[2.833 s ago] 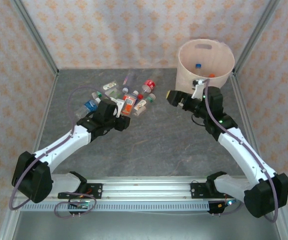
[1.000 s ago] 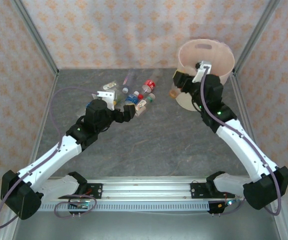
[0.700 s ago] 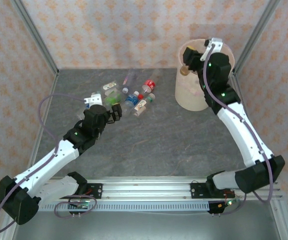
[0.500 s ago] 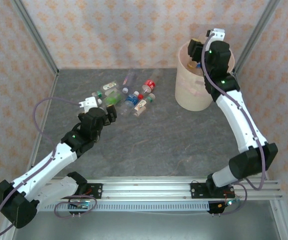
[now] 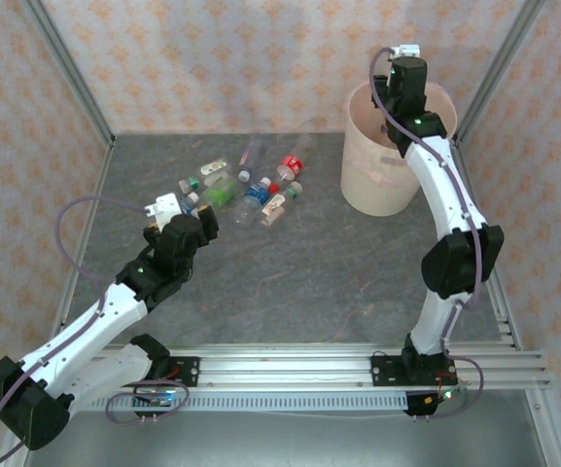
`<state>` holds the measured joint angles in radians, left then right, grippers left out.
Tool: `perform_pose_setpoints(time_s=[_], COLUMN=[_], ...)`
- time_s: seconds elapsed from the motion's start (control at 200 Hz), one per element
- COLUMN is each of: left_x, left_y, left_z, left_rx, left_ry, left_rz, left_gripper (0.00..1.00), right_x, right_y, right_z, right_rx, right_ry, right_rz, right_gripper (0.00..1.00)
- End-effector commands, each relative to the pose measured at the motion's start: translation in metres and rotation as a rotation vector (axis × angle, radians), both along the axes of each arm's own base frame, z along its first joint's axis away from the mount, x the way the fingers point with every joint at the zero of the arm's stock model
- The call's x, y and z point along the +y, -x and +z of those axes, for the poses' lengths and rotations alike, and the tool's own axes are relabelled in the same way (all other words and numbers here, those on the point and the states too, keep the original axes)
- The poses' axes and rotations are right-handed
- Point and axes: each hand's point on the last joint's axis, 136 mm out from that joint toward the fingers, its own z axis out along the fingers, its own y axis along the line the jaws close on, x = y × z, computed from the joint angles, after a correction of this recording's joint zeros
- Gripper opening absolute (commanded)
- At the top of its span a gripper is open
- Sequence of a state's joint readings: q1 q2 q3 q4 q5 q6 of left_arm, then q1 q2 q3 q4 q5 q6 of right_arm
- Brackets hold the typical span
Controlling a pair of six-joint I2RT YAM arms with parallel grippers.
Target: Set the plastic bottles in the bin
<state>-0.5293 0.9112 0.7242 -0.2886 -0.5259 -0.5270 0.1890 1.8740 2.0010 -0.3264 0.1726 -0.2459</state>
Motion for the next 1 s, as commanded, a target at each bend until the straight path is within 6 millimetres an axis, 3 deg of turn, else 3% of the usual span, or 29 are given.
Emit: perform_pose_setpoints(time_s=[0.0, 0.135, 0.2, 0.215, 0.415, 0.676, 0.996], left_x=[0.015, 0.020, 0.022, 0.022, 0.030, 0.043, 0.043], left_y=[0.006, 0.008, 0.009, 0.009, 0.013, 0.009, -0.012], left_z=[-0.004, -0.005, -0.006, -0.006, -0.012, -0.029, -0.048], left_rx=[0.000, 0.000, 0.005, 0.004, 0.015, 0.076, 0.282], left_ry=[-0.009, -0.016, -0.020, -0.019, -0.011, 0.083, 0.048], left_rz=[0.075, 0.099, 0.103, 0.104, 0.141, 0.164, 0.129], left_gripper=[1.00, 1.00, 1.00, 1.00, 1.00, 1.00, 1.00], right_x=[-0.025, -0.029, -0.022, -0.022, -0.005, 0.000, 0.031], right_y=[-0.005, -0.015, -0.016, -0.016, -0.001, 0.019, 0.074], right_z=[0.009, -0.009, -0.015, -0.016, -0.003, 0.004, 0.017], right_rx=[-0.004, 0.021, 0.054, 0.059, 0.067, 0.078, 0.051], right_ry=[0.105, 0.160, 0.154, 0.145, 0.026, -0.059, -0.292], right_rz=[-0.130, -0.150, -0.100, -0.094, 0.001, 0.026, 0.198], right_gripper=[0.25, 0.56, 0.95, 1.00, 0.99, 0.99, 0.99])
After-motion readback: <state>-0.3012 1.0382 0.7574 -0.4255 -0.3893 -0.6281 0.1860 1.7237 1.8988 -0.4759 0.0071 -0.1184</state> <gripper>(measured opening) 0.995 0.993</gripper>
